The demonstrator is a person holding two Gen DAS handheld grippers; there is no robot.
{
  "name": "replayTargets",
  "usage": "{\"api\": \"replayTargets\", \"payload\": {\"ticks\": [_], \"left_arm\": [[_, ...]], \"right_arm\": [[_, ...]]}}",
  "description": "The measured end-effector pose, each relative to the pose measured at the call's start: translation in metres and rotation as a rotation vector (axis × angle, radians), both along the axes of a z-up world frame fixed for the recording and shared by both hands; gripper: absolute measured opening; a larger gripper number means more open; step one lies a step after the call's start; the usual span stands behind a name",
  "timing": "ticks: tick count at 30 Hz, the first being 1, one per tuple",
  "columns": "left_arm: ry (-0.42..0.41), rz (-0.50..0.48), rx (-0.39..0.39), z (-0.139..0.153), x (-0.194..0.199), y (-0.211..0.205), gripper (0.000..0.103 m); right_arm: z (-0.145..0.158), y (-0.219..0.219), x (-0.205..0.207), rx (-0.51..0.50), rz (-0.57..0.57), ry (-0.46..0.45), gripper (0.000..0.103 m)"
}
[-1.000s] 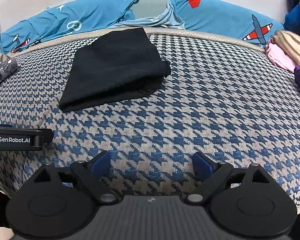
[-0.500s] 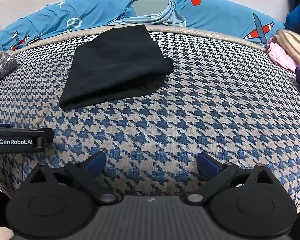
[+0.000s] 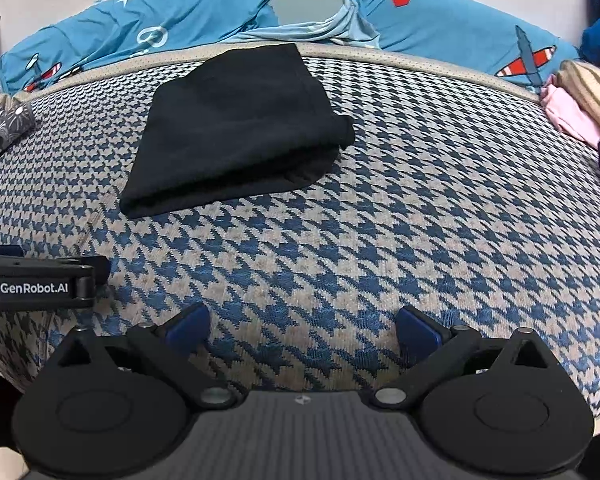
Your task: Fold clothes
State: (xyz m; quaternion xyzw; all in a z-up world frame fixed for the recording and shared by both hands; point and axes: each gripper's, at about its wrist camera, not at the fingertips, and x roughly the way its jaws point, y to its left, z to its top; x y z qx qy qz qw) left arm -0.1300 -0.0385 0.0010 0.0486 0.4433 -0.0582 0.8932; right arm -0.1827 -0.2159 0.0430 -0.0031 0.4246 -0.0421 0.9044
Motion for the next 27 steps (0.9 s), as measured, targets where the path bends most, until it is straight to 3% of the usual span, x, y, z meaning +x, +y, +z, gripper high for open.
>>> {"api": "replayTargets", "payload": {"ticks": [11, 27], "left_arm": [[-0.004, -0.002, -0.001, 0.0, 0.0, 0.0, 0.103], [0.015, 0.009, 0.005, 0.001, 0.003, -0.001, 0.103]], "right_arm": [[0.002, 0.002, 0.013, -0.015, 0.089, 0.05, 0.101], [-0.001, 0.004, 0.014, -0.008, 0.072, 0.029, 0.103]]}}
